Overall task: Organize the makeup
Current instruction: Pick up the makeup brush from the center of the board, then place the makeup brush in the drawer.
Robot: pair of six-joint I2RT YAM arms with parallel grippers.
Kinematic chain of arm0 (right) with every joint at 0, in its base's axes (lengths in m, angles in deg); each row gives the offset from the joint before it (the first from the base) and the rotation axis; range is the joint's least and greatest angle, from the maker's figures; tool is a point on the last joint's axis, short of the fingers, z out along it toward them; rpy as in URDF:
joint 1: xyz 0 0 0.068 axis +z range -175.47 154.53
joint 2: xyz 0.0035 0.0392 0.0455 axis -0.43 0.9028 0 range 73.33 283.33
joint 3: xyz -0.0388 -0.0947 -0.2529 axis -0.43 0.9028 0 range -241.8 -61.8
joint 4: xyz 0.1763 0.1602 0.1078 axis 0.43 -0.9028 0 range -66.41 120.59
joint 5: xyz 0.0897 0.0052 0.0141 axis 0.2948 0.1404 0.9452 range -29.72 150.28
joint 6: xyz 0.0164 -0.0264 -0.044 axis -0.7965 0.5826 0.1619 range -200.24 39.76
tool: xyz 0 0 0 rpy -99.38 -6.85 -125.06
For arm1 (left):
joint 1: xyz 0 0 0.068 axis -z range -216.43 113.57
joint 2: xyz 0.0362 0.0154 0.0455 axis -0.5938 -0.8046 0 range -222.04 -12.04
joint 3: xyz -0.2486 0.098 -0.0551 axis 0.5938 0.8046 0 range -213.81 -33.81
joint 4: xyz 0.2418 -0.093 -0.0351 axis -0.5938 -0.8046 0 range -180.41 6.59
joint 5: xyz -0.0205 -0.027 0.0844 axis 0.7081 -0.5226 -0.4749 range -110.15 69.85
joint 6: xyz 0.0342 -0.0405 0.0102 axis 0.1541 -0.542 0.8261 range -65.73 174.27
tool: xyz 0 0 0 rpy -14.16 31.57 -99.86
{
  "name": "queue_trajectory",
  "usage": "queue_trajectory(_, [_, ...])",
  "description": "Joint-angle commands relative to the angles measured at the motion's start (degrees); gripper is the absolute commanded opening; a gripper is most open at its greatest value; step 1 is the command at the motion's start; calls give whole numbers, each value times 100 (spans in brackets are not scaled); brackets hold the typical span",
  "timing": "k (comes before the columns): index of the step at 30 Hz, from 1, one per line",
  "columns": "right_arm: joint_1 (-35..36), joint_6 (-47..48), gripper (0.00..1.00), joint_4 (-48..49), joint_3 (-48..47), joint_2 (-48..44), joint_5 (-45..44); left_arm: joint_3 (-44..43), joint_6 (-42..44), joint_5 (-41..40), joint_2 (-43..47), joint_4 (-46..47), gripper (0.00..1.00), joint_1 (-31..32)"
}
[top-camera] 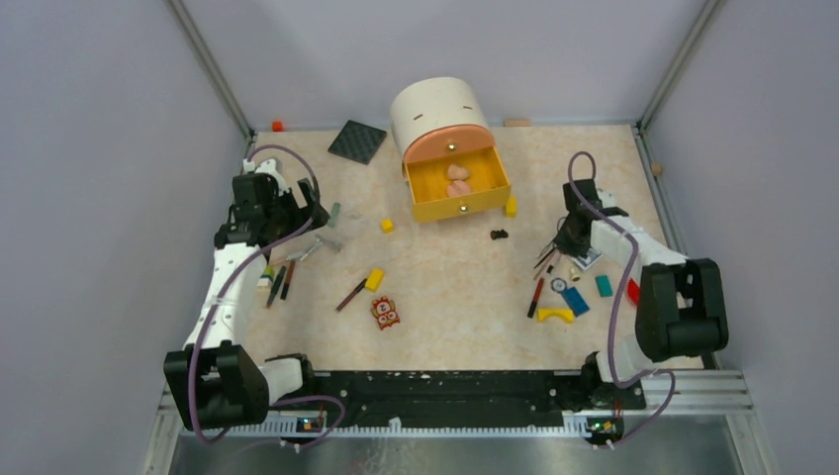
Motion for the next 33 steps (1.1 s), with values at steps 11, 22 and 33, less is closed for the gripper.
queue_trajectory(11, [52, -334, 0, 1122, -901, -2257, 1382, 75, 34, 197, 232, 294, 99, -4])
queue_trajectory(22, [1773, -2363, 0, 3057, -1162, -1493, 47, 85, 17, 255, 325, 313, 99, -13])
queue_trajectory(33, [2541, -2917, 1, 3518, -2390, 446, -161, 99, 17, 269, 407, 322, 99, -66])
